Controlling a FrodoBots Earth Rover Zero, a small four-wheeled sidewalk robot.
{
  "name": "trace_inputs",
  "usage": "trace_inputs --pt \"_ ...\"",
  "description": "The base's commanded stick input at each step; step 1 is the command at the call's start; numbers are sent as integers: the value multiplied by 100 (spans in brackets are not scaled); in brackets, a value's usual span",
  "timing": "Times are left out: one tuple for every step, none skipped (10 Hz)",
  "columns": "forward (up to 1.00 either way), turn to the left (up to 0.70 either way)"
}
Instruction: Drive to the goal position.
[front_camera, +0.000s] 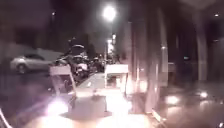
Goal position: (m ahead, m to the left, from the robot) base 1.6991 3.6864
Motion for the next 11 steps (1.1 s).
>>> trace_inputs --pt "0 45" --pt "0 45" --pt "0 45" --pt "0 45" --pt "0 0" --pt "0 0" --pt "0 0" --pt "0 0" --pt "0 0" --pt "0 0" --pt "0 0"
